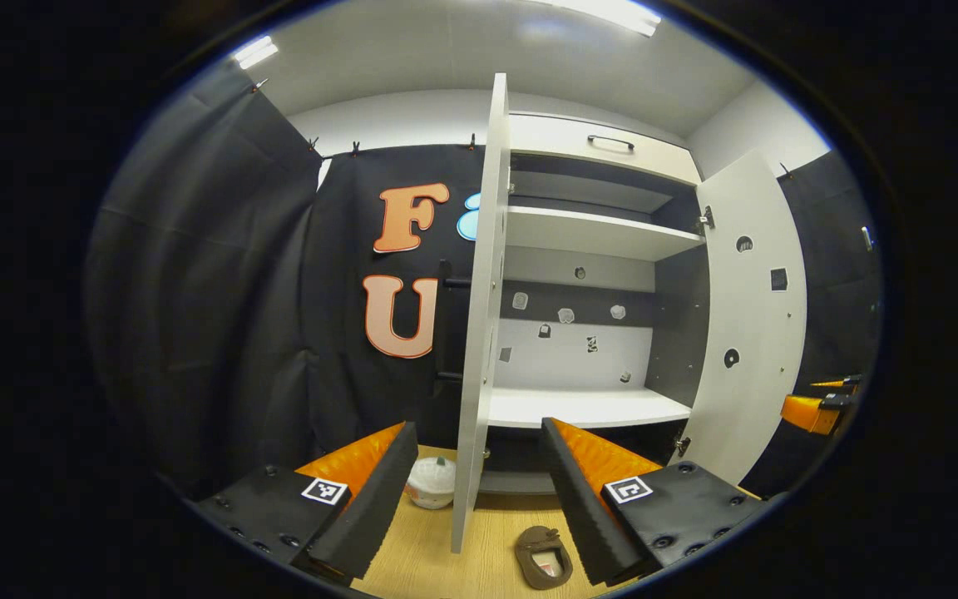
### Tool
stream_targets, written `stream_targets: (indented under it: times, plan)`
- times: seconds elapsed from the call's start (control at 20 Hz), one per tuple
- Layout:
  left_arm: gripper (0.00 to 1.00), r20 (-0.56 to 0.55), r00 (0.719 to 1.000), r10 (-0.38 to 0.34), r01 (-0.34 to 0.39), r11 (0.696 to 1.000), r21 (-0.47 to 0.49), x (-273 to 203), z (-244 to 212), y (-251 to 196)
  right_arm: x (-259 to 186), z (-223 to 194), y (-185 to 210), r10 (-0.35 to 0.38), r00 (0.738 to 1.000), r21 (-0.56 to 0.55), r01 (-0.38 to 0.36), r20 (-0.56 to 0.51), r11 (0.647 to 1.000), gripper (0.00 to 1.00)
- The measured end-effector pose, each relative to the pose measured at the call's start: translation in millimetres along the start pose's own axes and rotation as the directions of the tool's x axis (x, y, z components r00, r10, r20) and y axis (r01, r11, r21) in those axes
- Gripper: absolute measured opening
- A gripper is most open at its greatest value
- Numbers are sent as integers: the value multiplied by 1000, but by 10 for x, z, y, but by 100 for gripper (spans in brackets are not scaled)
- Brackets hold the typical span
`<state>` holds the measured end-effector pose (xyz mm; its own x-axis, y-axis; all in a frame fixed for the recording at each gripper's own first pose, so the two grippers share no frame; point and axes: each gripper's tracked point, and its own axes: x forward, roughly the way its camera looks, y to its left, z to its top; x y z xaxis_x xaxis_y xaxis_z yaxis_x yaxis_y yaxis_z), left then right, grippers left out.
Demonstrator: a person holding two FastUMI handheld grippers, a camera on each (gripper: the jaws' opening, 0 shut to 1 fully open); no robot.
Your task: Grab one shoe with the right hand and put it into the shoe cabinet, grab the other shoe with the left hand and put it into the shoe cabinet; then close the right door with the right hand and the left door with the left hand.
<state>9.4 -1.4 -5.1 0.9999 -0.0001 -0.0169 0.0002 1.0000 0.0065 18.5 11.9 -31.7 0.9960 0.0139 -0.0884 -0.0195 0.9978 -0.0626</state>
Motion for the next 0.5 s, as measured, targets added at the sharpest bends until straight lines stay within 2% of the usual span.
stream_targets:
  times: [0.15,0.2,0.25,0.35,0.5]
  plan:
    - [94,-7,1000,6,-6,1000,4,11,-23,20,133,-394,81,12,997,-13,-13,-78,1000,94]
    - [96,-11,1000,9,-9,1000,7,13,-48,12,188,-570,121,20,993,-10,-22,-115,1000,94]
    - [99,-16,1000,11,-11,1000,8,18,-63,21,225,-749,170,31,987,-2,-32,-159,999,94]
    - [98,-23,1000,18,-18,1000,10,30,-103,43,294,-1122,276,62,969,19,-59,-240,998,94]
    - [99,-39,999,28,-28,1000,0,30,-176,68,437,-1697,304,51,938,-20,-61,-343,998,94]
